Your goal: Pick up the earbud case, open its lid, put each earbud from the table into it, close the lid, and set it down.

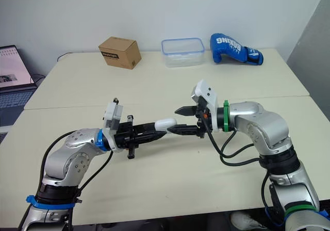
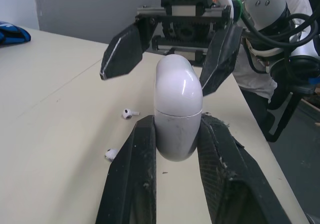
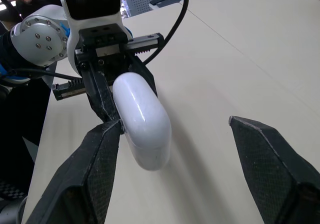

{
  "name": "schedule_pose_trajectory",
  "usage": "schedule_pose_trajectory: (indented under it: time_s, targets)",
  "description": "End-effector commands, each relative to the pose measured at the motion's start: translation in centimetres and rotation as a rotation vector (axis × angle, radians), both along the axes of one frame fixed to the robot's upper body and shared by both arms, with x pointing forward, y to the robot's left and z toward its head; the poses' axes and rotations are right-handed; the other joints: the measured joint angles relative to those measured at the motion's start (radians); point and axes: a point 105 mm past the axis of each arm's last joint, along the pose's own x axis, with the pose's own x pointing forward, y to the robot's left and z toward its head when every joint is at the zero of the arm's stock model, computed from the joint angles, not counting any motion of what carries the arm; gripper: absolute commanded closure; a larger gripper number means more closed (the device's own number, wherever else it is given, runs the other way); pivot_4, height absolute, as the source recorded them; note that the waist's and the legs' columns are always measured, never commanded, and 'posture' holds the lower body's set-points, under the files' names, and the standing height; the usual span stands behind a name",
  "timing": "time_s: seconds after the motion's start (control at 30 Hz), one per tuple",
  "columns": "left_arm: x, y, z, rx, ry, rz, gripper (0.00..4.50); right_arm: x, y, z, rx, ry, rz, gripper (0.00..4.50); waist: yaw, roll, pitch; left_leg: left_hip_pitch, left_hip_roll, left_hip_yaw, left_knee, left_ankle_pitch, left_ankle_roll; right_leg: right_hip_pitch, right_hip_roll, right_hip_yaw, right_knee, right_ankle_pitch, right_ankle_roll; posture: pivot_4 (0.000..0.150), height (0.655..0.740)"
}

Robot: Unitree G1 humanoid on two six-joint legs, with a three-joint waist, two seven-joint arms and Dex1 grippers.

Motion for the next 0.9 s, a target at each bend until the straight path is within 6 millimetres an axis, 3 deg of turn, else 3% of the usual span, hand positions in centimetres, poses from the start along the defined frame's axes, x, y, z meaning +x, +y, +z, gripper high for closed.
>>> schedule_pose_trajectory:
  time_s: [0.03, 0.33, 0.47, 0.57, 0.67, 0.8, 0.9]
  targets:
    - [-1.2, -0.7, 0.8, 0.0, -0.054, -0.069, 3.71, 0.6, -0.2, 1.6, 0.033, -0.048, -0.026, 0.94, 0.0, 0.0, 0.0, 0.0, 0.0, 0.0, 0.0, 0.0, 0.0, 0.0, 0.0, 0.0, 0.0, 0.0, 0.0, 0.15, 0.7307]
    - [-1.5, -0.9, 0.6, 0.004, -0.051, -0.083, 3.71, 0.8, 0.0, 2.1, 0.05, -0.048, -0.024, 0.94, 0.0, 0.0, 0.0, 0.0, 0.0, 0.0, 0.0, 0.0, 0.0, 0.0, 0.0, 0.0, 0.0, 0.0, 0.0, 0.15, 0.7307]
    - [-1.1, -0.6, 0.6, -0.006, -0.052, -0.058, 3.71, -0.3, -0.2, 2.2, 0.035, -0.03, 0.048, 0.94, 0.001, 0.0, 0.0, 0.0, 0.0, 0.0, 0.0, 0.0, 0.0, 0.0, 0.0, 0.0, 0.0, 0.0, 0.0, 0.15, 0.7307]
    - [-0.6, 0.0, 0.7, -0.016, -0.053, -0.014, 3.71, -1.3, -0.8, 3.5, 0.037, -0.044, 0.101, 0.94, 0.0, 0.0, 0.0, 0.0, 0.0, 0.0, 0.0, 0.0, 0.0, 0.0, 0.0, 0.0, 0.0, 0.0, 0.0, 0.15, 0.7307]
    - [-0.1, 1.0, 0.8, -0.012, -0.06, 0.025, 3.71, -1.0, -1.4, 5.0, 0.0, -0.092, 0.083, 0.94, 0.0, 0.001, 0.0, 0.0, 0.0, 0.0, -0.001, 0.0, 0.0, 0.0, 0.0, 0.0, 0.0, 0.0, 0.0, 0.15, 0.7307]
    - [0.5, 2.5, 1.1, 0.012, -0.076, 0.064, 3.71, 0.6, -3.1, 4.8, -0.224, -0.156, 0.006, 0.94, 0.0, 0.001, 0.0, 0.0, 0.0, 0.0, -0.001, 0.0, 0.0, -0.001, 0.0, 0.0, 0.0, 0.0, 0.0, 0.15, 0.7307]
    - [0.8, 3.1, 1.3, 0.022, -0.086, 0.077, 3.71, 2.1, -4.0, 3.7, -0.387, -0.135, -0.078, 0.94, -0.001, 0.001, 0.0, 0.0, 0.0, 0.002, -0.002, 0.0, 0.0, -0.001, 0.0, 0.0, -0.001, 0.0, 0.0, 0.15, 0.7307]
